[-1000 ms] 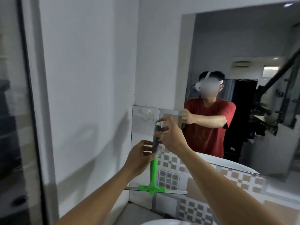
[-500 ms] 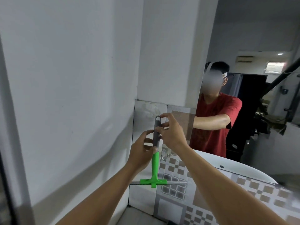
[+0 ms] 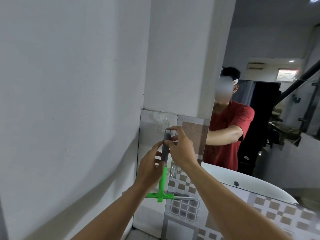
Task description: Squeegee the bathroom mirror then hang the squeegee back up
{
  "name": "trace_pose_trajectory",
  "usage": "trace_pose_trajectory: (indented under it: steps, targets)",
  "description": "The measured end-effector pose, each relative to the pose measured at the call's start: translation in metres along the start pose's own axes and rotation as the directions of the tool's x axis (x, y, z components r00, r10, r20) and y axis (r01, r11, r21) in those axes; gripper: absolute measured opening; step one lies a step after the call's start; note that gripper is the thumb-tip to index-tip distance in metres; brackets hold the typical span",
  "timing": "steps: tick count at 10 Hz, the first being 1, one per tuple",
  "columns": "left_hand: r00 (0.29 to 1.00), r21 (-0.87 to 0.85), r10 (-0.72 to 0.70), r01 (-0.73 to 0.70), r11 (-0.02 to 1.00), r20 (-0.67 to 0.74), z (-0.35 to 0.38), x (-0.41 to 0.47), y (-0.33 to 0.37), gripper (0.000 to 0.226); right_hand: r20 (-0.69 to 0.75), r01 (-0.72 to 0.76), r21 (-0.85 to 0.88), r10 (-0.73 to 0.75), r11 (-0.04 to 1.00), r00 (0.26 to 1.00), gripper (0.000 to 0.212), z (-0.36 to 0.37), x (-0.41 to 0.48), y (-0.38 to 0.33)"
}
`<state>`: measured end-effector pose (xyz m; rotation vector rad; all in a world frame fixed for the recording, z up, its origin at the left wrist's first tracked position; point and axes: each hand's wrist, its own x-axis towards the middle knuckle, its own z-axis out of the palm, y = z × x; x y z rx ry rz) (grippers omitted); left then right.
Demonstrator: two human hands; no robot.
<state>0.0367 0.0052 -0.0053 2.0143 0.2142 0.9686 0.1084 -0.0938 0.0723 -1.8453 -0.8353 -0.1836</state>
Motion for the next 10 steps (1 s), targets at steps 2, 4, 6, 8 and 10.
trace_pose_trajectory:
  steps: [2, 4, 6, 8, 10]
  targets:
    - [0.999, -0.057, 0.036, -0.038, 0.998, -0.035, 0.007, -0.002, -0.002, 0.05, -0.016, 0.008, -0.004, -0.008, 1.0, 1.0, 0.04, 0.002, -0.001, 0.002]
    - [0.997, -0.129, -0.03, 0.02, 0.991, -0.073, 0.009, -0.001, -0.013, 0.056, 0.007, 0.019, -0.012, -0.019, 1.0, 1.0, 0.041, 0.005, 0.006, 0.001]
    - [0.996, -0.164, -0.064, 0.053, 0.985, -0.065, 0.005, 0.007, -0.018, 0.056, 0.002, -0.006, 0.017, 0.006, 1.0, 1.0, 0.038, 0.013, 0.01, 0.007]
    - [0.988, -0.256, -0.119, 0.09, 0.962, -0.102, 0.005, 0.002, -0.015, 0.051, 0.042, -0.005, -0.025, 0.006, 1.0, 0.999, 0.042, 0.011, 0.011, 0.007]
    - [0.974, -0.258, -0.175, 0.134, 0.957, -0.144, 0.001, -0.003, -0.009, 0.047, 0.083, -0.024, -0.084, 0.031, 0.996, 0.996, 0.064, -0.001, 0.002, 0.002]
